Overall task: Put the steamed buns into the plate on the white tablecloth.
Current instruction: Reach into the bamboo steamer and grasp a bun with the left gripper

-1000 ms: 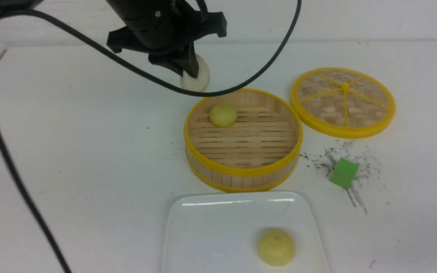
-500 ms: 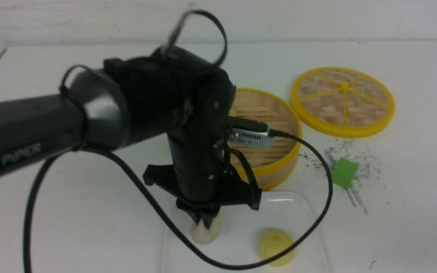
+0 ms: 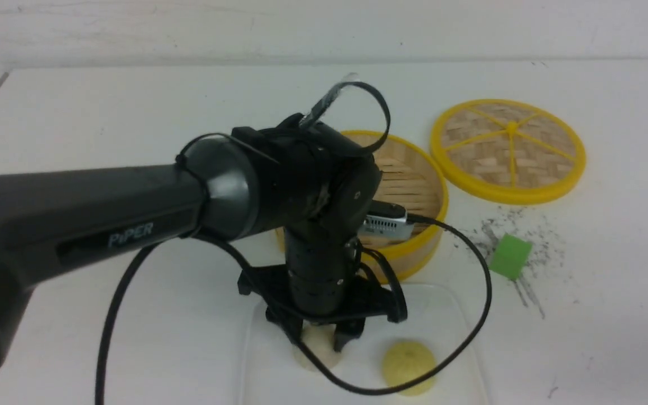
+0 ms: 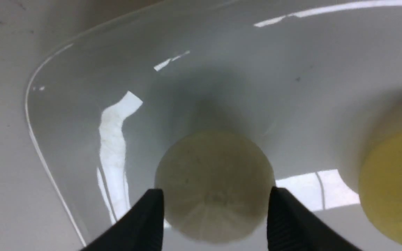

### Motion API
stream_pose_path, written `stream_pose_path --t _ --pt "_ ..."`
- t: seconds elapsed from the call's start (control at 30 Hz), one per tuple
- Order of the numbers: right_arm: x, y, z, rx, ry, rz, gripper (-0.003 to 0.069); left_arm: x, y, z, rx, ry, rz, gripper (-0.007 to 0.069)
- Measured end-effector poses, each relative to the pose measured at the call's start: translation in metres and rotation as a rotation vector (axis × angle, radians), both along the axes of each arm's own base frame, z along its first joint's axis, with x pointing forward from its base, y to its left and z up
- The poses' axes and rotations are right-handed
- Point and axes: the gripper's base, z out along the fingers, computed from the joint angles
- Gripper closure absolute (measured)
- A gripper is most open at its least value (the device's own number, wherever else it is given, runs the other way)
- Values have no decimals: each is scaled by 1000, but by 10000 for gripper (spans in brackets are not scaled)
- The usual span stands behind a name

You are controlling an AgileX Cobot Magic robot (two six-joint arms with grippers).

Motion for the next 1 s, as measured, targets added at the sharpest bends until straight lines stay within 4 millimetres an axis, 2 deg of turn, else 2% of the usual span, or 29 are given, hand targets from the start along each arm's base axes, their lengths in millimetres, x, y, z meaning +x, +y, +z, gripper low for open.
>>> stream_pose_path --t 0.1,0.27,0.3,0.4,0.43,0.5,0.53,0.57,0.6,0.63,0.73,0.83,1.0 --pt "0 0 0 0 0 0 599 6 -2 15 14 -29 -4 197" --pt "0 0 0 0 0 0 593 23 -6 56 7 -147 -5 195" --pt "0 0 0 0 0 0 592 24 -5 58 3 -151 -2 195" --pt "0 0 0 0 0 0 587 50 0 94 -85 -245 63 196" --pt "0 0 0 0 0 0 587 52 1 96 -90 -251 67 196" --pt "0 0 0 0 0 0 584 75 10 116 -163 -314 129 196" --pt "0 0 0 0 0 0 583 76 9 117 -170 -317 130 196" --pt "0 0 0 0 0 0 582 93 15 127 -222 -357 161 196" --pt "0 0 0 0 0 0 582 93 14 128 -228 -361 159 196" --pt "0 0 0 0 0 0 580 105 13 131 -261 -387 158 196" --pt "0 0 0 0 0 0 579 122 7 125 -283 -410 124 196" --pt "0 0 0 0 0 0 578 138 -4 103 -254 -403 86 197" --pt "0 0 0 2 1 0 575 158 -15 54 -174 -356 40 197"
